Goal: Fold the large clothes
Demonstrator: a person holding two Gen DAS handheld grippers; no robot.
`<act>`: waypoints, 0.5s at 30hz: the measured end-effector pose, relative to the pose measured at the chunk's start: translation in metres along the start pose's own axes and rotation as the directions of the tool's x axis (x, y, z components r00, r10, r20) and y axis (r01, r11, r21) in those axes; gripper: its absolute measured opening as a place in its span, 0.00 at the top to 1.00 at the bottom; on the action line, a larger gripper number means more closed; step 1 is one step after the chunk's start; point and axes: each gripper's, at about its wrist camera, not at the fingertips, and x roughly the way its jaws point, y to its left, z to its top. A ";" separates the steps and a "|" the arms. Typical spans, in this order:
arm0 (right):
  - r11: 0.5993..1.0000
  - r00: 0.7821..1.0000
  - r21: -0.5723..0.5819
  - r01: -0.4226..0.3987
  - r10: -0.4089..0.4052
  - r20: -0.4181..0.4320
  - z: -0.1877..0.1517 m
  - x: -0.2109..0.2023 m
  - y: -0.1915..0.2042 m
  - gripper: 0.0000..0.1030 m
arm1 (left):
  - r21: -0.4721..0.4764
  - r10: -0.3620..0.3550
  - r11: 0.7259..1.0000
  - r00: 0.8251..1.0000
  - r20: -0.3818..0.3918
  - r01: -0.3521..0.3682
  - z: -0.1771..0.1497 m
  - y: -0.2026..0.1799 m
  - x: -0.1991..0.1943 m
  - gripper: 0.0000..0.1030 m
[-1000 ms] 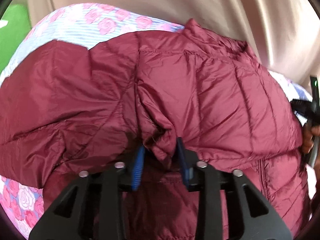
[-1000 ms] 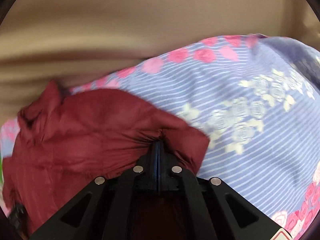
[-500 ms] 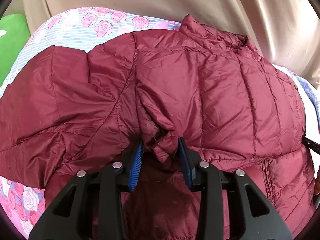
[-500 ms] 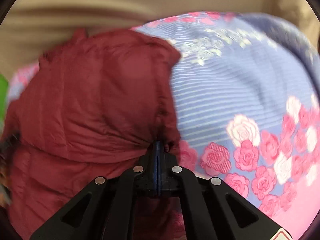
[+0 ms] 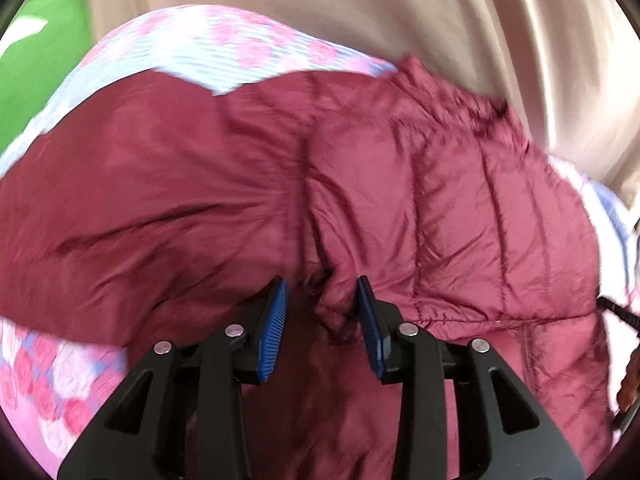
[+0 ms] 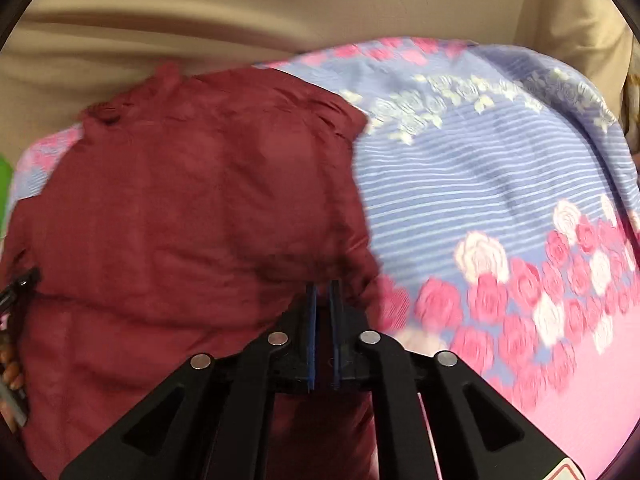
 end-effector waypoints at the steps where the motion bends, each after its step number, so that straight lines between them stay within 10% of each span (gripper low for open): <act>1: 1.000 1.000 -0.023 0.005 -0.005 0.011 -0.007 -0.011 0.008 0.92 | -0.036 0.012 0.999 1.000 0.012 -0.012 -0.002 0.015 -0.012 0.56; 8: 0.982 0.990 -0.128 -0.138 0.138 -0.002 -0.079 -0.065 0.059 0.74 | -0.241 0.234 0.948 0.968 0.088 -0.207 -0.010 0.154 -0.097 0.35; 15: 0.960 0.993 -0.258 -0.113 0.119 0.010 -0.133 -0.071 0.102 0.67 | -0.601 0.369 0.745 0.930 0.011 -0.289 -0.020 0.342 -0.142 0.35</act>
